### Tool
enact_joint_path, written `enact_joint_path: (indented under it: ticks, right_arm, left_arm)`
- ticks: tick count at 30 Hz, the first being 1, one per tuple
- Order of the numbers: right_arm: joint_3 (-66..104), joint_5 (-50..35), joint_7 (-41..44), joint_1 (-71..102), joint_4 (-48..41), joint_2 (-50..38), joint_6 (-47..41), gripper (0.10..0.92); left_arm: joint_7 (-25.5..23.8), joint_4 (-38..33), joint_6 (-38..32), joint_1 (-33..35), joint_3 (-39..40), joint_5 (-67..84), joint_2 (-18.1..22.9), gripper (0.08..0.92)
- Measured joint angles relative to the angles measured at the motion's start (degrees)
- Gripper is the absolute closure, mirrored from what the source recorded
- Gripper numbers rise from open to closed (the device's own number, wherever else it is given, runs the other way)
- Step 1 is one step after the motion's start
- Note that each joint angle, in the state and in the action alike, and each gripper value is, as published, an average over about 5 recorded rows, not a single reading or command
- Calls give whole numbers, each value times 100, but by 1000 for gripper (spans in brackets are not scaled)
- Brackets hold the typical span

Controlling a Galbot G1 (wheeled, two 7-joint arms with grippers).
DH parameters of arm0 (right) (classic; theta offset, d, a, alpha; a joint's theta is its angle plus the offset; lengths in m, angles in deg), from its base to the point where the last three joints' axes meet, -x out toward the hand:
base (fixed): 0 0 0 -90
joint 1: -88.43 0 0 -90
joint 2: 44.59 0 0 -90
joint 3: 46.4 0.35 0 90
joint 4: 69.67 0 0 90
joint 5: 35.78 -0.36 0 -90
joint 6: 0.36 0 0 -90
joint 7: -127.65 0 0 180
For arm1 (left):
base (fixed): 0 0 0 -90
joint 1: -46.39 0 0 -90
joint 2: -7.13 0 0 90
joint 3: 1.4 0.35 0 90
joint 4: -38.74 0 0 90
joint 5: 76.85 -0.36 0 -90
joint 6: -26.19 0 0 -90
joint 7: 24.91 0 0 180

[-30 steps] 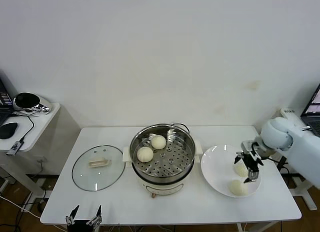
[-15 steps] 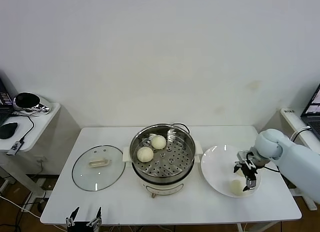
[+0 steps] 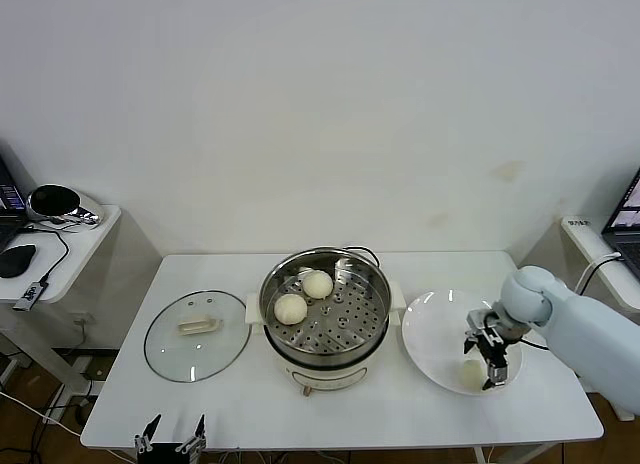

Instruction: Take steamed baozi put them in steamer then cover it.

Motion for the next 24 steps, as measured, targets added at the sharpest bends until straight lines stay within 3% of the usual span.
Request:
enact_joint_path:
  ticks: [5, 17, 24]
  right_arm:
    - [1, 6, 0, 5, -31, -8, -5, 423]
    - [67, -90, -1, -56, -51, -70, -33, 593]
    - [-62, -319, 24, -424, 42, -166, -100, 606]
  left_arm:
    - [0, 12, -2, -7, 7, -8, 2, 177]
    - [2, 32, -9, -37, 49, -32, 8, 177]
    - [7, 9, -10, -81, 101, -33, 10, 177]
